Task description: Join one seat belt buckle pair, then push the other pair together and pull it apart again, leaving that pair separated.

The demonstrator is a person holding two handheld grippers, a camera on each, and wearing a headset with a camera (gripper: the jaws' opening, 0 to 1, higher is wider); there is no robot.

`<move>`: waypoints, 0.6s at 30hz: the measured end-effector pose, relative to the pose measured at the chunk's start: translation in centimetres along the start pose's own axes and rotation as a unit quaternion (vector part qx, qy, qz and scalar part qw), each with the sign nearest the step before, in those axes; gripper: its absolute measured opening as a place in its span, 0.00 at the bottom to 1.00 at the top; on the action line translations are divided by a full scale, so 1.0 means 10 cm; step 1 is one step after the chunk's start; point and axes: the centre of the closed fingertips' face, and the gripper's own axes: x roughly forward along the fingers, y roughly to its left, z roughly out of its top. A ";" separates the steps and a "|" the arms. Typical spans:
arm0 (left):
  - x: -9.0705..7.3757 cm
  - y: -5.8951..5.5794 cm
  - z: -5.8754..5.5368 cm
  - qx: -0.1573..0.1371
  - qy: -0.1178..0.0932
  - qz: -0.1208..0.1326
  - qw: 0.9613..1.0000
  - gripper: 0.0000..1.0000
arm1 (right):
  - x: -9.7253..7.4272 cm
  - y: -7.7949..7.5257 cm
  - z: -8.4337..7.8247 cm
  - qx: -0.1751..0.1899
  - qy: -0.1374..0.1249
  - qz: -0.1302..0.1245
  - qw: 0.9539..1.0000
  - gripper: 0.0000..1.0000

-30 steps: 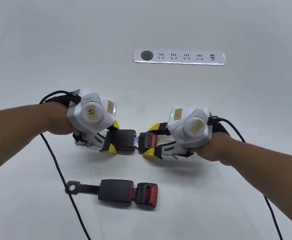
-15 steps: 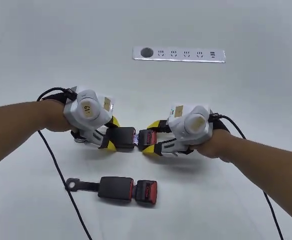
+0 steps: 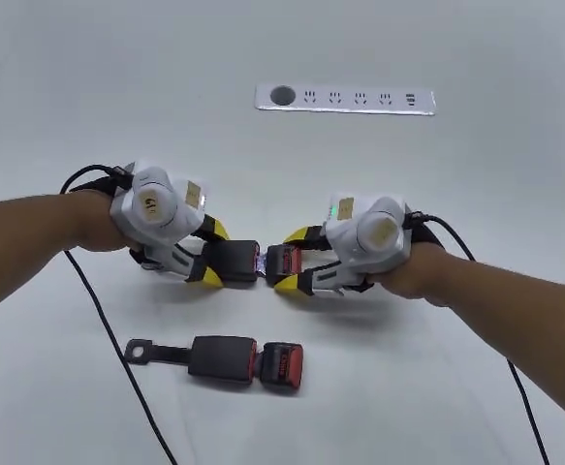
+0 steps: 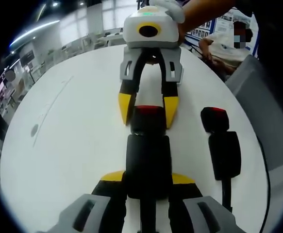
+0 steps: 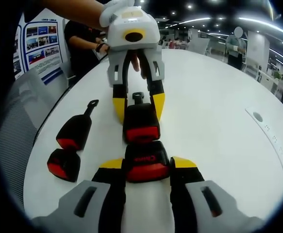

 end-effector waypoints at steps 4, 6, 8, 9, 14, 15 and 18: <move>0.00 -0.01 0.00 0.000 -0.003 -0.001 1.000 0.33 | 0.00 -0.01 -0.01 -0.001 -0.001 0.002 1.000 0.34; -0.01 0.00 -0.01 -0.001 -0.006 0.000 1.000 0.33 | -0.03 -0.01 -0.02 0.000 -0.001 0.002 1.000 0.34; -0.02 -0.01 -0.01 -0.005 -0.011 0.001 1.000 0.33 | -0.06 -0.02 -0.04 -0.002 0.000 0.003 1.000 0.34; -0.02 -0.01 -0.01 -0.005 -0.011 0.002 1.000 0.33 | -0.08 -0.03 -0.06 0.000 0.000 0.003 1.000 0.34; -0.02 0.00 -0.01 -0.005 -0.009 0.002 1.000 0.33 | -0.08 -0.02 -0.06 -0.001 -0.001 0.001 1.000 0.34; -0.02 0.01 -0.02 -0.007 -0.010 0.003 1.000 0.33 | -0.08 -0.01 -0.06 -0.002 -0.001 0.001 1.000 0.34; -0.02 0.02 -0.03 -0.005 -0.008 0.002 1.000 0.33 | -0.11 -0.02 -0.07 0.001 -0.003 0.000 1.000 0.34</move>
